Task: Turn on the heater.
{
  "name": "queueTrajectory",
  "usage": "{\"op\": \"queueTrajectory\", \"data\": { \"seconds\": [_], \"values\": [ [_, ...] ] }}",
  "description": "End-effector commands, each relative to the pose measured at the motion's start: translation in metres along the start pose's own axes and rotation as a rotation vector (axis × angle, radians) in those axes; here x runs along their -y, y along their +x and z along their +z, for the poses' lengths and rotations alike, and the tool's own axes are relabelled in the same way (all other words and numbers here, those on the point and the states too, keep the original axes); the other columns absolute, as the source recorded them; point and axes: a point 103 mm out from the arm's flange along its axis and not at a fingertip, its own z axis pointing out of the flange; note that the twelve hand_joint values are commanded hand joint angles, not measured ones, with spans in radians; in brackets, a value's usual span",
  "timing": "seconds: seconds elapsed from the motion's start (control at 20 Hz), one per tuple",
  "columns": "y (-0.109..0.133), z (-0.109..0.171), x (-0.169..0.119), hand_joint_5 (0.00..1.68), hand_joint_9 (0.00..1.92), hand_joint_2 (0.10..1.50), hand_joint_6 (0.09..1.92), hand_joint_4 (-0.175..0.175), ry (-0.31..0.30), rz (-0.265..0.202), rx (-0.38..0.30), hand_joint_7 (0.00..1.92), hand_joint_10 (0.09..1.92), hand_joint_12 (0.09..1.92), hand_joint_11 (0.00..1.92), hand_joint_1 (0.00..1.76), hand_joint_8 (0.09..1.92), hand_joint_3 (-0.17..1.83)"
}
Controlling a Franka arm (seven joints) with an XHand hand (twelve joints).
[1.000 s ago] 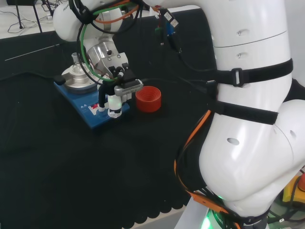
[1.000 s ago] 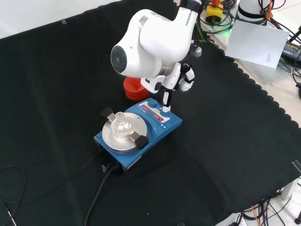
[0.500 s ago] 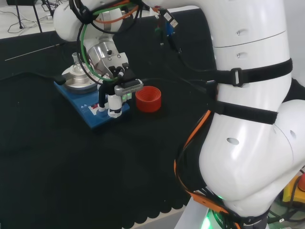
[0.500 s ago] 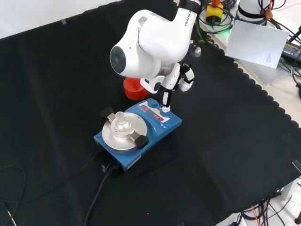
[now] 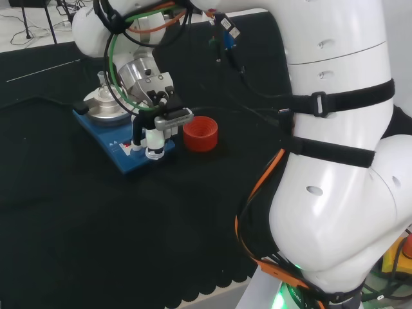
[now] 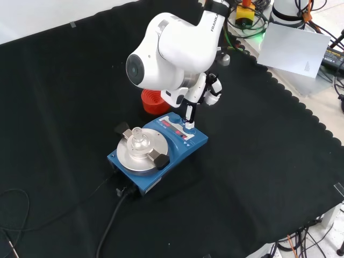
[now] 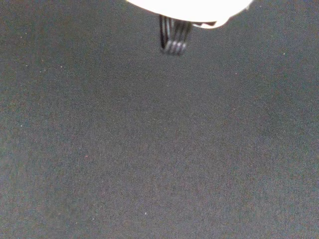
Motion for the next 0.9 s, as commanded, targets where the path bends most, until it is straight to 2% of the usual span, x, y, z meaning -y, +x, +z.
{"op": "queueTrajectory", "data": {
  "seconds": [0.05,0.5,0.9],
  "values": [
    [-0.001,0.001,0.001,0.34,1.77,0.63,0.09,-0.018,0.004,-0.005,-0.002,1.60,1.77,1.88,1.75,1.45,1.59,1.18],
    [0.007,-0.023,0.026,0.34,1.77,0.63,0.09,-0.020,-0.038,-0.023,0.008,1.60,1.77,1.87,1.75,1.45,1.59,1.19],
    [0.003,-0.028,0.033,0.35,1.77,0.62,0.09,-0.020,-0.072,-0.019,-0.004,1.60,1.77,1.86,1.75,1.45,1.59,1.19]
  ]
}}
